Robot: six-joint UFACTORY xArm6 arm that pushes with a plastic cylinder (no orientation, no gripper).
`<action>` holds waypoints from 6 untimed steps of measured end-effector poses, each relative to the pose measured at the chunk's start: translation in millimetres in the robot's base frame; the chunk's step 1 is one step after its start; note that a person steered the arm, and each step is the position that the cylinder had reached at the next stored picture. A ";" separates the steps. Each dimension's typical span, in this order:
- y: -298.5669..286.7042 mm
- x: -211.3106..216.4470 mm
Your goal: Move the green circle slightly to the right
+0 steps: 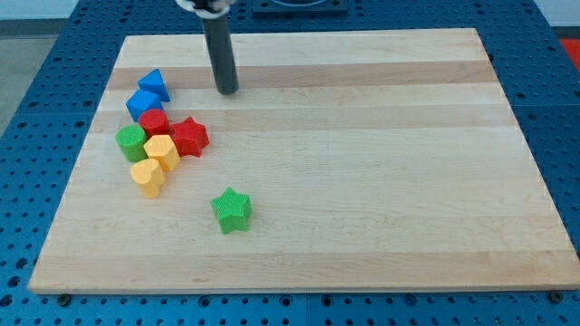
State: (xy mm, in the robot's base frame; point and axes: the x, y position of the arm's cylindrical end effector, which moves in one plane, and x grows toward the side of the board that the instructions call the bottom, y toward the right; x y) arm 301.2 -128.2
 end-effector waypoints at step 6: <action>-137.5 16.3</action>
